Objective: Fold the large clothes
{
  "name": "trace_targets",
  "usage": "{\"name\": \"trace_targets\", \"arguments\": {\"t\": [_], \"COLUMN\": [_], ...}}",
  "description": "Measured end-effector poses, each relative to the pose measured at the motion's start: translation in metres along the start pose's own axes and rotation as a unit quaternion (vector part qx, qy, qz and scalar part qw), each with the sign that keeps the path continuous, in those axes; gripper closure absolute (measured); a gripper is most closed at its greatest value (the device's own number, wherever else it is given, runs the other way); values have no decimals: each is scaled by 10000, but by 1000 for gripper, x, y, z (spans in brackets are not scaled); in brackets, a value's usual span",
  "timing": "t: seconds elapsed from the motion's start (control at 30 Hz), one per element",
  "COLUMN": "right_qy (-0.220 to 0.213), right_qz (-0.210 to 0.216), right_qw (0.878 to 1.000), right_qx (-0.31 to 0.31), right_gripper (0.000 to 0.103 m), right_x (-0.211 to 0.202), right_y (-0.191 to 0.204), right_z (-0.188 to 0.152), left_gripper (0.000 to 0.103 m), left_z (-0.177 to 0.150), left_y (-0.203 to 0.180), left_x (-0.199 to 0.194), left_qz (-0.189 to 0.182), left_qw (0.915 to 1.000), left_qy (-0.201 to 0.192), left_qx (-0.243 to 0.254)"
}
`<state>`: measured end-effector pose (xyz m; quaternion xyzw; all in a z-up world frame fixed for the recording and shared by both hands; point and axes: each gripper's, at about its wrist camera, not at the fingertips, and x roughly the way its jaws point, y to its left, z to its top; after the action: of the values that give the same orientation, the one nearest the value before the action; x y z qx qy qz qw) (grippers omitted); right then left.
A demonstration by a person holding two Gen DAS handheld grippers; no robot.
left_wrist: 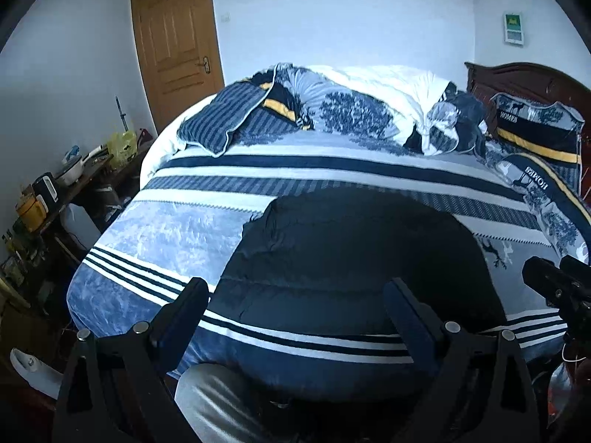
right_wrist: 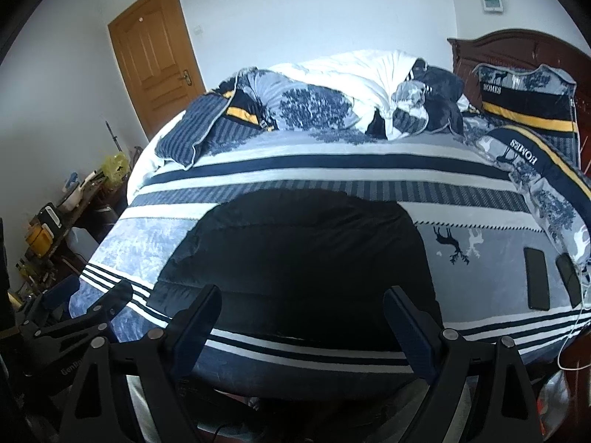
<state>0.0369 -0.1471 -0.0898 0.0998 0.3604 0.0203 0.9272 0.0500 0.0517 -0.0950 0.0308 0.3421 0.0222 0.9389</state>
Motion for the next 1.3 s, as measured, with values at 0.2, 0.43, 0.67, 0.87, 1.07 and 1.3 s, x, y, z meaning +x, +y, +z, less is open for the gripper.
{"name": "trace_targets", "arguments": {"t": [0.2,0.43,0.67,0.87,1.07,1.3], "right_qy": [-247,-359,-365,-389,-370,-219], "right_qz": [9,19,43,65,48,40], "right_qw": [9997,9993,9993,9992,9993,9997], "right_qx": [-53,-87,-56,-57,-8,45], "right_gripper": [12,12,12,12,12,12], "right_x": [-29,-42,-42,-44,-43,-24], "right_y": [7,8,5,5,1,-6], "right_z": [-2,-1,-1,-3,-1,-1], "left_gripper": [7,7,7,7,7,7], "left_z": [1,3,2,2,3,-7], "left_y": [1,0,-3,-5,-11,-14], "left_x": [-20,-25,-27,-28,-20,8], "left_qz": [-44,-62,-6,27,73,-155], "left_qw": [9999,9998,9999,9999,9999,9997], "left_qy": [-143,-163,-144,-124,-86,-55], "left_qx": [14,-8,19,53,113,167]}}
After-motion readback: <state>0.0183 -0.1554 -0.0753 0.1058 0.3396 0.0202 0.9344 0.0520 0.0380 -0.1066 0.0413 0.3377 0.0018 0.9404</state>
